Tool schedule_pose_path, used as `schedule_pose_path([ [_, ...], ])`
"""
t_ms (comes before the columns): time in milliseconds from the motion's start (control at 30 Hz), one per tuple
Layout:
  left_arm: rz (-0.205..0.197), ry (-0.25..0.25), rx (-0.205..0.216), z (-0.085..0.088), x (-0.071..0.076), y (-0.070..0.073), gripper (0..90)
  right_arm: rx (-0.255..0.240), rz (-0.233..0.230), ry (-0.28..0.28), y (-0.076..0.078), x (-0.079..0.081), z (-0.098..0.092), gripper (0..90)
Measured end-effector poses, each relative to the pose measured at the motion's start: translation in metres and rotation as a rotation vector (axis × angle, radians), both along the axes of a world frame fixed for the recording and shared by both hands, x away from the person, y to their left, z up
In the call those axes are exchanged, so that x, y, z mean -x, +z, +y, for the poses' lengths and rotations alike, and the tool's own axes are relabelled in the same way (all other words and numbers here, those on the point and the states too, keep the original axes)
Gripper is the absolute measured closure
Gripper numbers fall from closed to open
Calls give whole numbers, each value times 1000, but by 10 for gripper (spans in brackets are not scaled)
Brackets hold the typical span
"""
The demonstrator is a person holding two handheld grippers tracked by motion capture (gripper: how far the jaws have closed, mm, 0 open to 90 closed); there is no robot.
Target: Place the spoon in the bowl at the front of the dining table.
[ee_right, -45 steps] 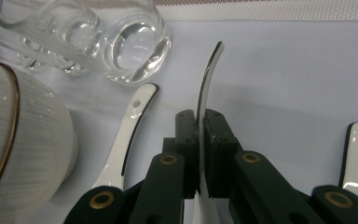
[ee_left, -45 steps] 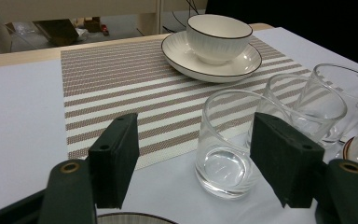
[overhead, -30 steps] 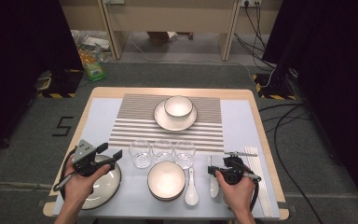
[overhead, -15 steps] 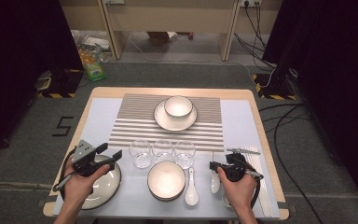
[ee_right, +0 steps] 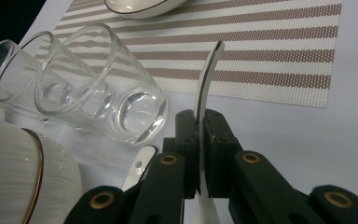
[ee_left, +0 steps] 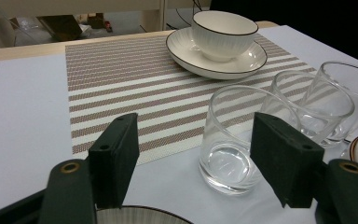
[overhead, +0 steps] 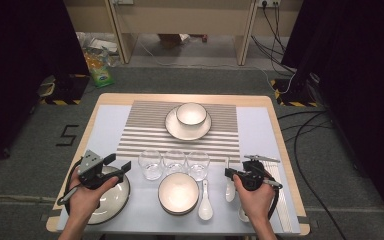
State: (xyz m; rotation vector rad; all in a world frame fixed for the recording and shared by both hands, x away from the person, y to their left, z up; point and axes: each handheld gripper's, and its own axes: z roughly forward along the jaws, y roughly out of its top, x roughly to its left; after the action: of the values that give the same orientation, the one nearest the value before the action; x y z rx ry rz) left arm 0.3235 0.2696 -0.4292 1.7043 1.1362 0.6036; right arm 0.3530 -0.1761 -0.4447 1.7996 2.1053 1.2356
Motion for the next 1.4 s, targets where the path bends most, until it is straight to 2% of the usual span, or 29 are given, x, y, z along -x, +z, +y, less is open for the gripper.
schedule_pose_path([
  [533, 1, -1, -3, 0, 0, 0, 321, 3, -40, -15, 8, -9, 0, 857],
  [1400, 4, 0, 11, -2, 0, -1, 320, -4, -70, -32, 16, -19, 0, 857],
])
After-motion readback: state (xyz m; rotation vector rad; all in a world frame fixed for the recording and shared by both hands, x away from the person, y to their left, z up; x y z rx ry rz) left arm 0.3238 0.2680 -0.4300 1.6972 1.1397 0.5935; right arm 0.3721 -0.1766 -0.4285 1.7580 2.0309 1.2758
